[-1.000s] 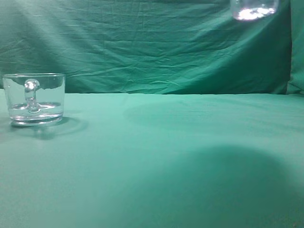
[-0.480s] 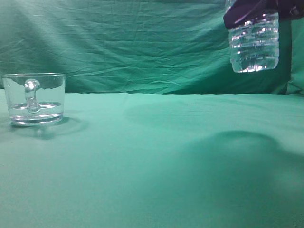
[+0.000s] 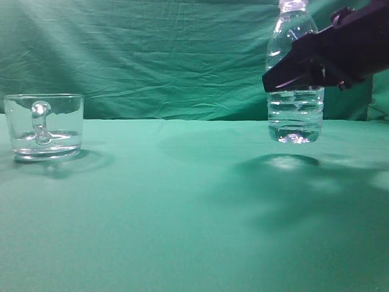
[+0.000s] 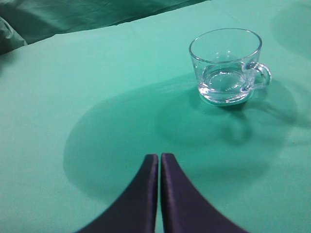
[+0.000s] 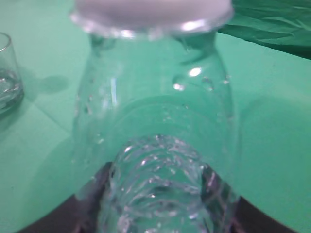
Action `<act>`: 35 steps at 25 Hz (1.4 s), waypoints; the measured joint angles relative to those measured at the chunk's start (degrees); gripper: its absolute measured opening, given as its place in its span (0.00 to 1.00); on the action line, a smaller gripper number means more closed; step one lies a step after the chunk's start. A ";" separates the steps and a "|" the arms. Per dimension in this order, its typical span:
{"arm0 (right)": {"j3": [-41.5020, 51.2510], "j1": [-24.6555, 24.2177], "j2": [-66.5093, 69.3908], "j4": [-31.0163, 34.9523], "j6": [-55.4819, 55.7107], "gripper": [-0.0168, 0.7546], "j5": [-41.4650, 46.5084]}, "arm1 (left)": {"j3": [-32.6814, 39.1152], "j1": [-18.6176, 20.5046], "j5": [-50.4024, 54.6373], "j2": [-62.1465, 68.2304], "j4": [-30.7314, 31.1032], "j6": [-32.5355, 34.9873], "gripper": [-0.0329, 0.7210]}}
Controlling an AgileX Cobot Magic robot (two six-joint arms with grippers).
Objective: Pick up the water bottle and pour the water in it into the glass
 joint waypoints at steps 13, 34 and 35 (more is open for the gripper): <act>0.48 0.00 4.06 6.51 -3.73 0.47 -2.56 | 0.00 0.00 0.00 0.00 0.00 0.00 0.04; 0.71 0.00 0.25 6.68 1.11 0.91 0.45 | 0.00 0.00 0.00 0.00 0.00 0.00 0.04; 0.71 0.00 -1.17 6.68 1.22 0.89 1.53 | 0.00 0.00 0.00 0.00 0.00 0.00 0.04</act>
